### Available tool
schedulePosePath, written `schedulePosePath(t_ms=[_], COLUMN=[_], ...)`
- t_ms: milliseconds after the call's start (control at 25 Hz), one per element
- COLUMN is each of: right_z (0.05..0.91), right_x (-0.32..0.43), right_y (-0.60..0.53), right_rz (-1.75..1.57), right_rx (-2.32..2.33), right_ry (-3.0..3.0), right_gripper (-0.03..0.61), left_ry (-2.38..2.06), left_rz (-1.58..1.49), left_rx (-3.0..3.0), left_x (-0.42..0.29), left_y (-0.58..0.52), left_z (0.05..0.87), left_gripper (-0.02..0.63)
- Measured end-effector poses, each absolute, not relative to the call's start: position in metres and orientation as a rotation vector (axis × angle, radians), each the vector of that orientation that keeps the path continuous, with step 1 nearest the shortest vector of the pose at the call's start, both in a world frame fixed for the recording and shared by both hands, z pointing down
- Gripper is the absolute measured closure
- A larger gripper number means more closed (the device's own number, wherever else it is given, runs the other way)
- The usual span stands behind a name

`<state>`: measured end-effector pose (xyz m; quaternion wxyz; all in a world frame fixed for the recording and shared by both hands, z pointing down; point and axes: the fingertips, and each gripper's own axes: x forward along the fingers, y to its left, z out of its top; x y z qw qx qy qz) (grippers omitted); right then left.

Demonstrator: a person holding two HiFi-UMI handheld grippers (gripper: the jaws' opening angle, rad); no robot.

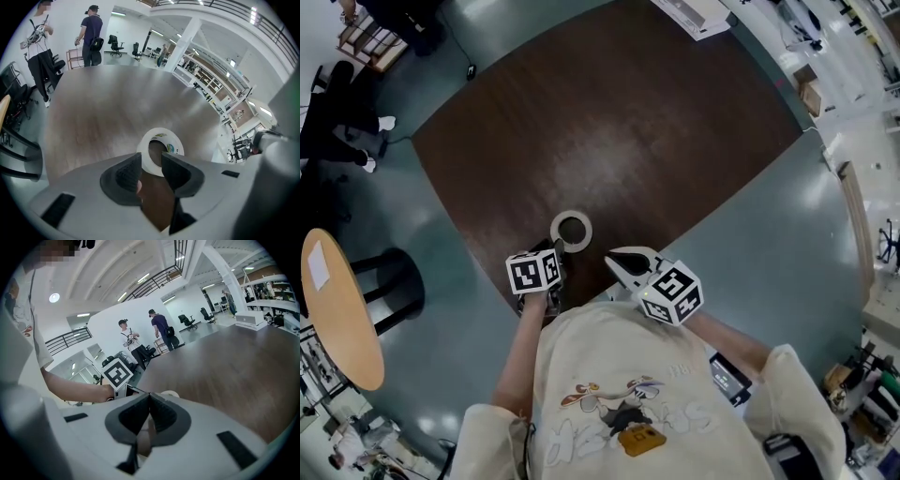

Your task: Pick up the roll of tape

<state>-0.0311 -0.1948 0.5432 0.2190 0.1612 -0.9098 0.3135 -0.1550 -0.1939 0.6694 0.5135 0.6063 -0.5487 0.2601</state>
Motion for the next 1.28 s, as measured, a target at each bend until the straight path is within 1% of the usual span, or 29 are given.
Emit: schedulePosePath(t_ms=[440,680,1000,1200,1280], right_z=[0.558,0.562,0.568,0.568,0.568], right_x=[-0.037,-0.038,-0.040,-0.034,-0.035], right_y=[-0.223,-0.231,-0.237,-0.237,-0.235], right_rz=[0.880,0.897,0.913,0.918,0.915], right_rx=[0.439,0.455,0.474,0.483,0.483], right_ry=[-2.478,-2.467,-2.456,-2.452,-2.455], right_gripper=[0.572,0.572,0.572,0.572,0.572], left_ry=[-1.274,-1.266,-1.238,-1.229,-1.247], left_rz=[0.706,0.753,0.759,0.692,0.740], left_rx=[1.416,1.415,1.406,1.369,1.388], left_x=[-0.161,-0.165,-0.165,-0.163,-0.163], left_y=[-0.213,-0.217,-0.227,-0.229,-0.229], left_z=[0.707,0.712,0.729,0.731,0.731], left_gripper=[0.492,0.486,0.485,0.488,0.497])
